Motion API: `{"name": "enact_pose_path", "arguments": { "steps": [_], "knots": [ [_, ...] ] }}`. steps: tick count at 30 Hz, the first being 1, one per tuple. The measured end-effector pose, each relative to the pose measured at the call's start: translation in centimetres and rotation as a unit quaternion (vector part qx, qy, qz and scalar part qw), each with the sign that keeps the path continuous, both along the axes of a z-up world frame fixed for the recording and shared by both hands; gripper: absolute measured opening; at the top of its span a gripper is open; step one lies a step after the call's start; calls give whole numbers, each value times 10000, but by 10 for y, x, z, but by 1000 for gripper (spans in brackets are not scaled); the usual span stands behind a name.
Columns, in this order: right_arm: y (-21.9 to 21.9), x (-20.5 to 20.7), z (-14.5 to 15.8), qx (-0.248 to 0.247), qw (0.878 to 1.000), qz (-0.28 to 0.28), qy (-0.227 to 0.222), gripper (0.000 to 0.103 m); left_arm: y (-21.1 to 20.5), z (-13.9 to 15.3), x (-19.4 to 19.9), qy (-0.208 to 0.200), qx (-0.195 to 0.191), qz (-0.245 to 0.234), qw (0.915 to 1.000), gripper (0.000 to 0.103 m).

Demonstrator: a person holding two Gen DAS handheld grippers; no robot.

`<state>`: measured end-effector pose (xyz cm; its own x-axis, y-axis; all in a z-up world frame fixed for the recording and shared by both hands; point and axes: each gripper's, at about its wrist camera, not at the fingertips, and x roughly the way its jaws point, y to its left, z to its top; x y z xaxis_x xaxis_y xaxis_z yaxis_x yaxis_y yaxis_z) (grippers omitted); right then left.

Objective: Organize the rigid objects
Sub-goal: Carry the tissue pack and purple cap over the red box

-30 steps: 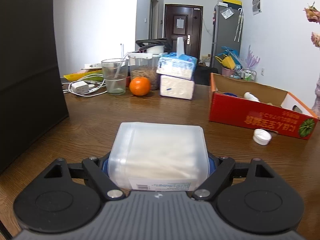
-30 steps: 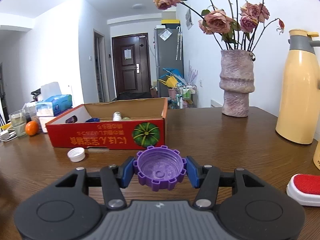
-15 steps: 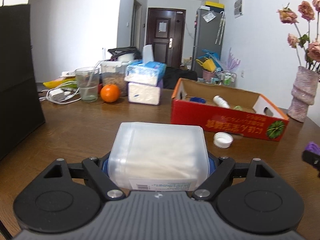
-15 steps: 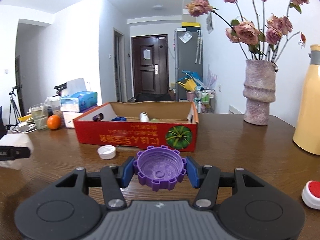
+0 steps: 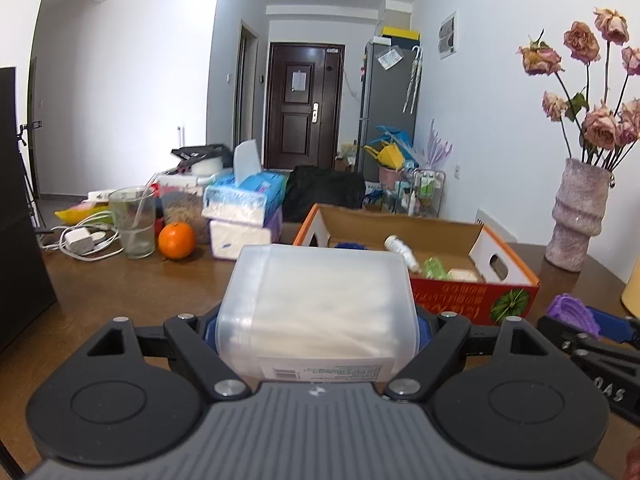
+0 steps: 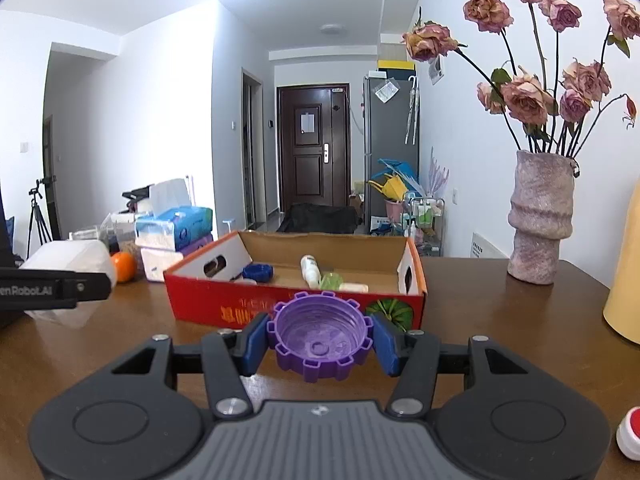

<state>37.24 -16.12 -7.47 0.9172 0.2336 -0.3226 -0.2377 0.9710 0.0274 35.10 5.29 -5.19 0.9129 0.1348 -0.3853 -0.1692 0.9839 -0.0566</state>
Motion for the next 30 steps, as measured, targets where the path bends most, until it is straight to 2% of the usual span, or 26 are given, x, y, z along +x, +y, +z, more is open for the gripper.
{"name": "enact_pose_path", "arguments": {
  "steps": [13, 22, 30],
  "knots": [
    [8, 42, 6, 157, 9996, -153, -162, 54, -7, 9, 46, -173, -165, 30, 9997, 83],
    [11, 74, 6, 210, 9995, -159, -155, 54, -6, 7, 83, -182, -372, -15, 9991, 83],
    [9, 104, 6, 278, 9993, -204, -112, 54, -10, 5, 117, -139, -395, -1, 9991, 83]
  ]
}}
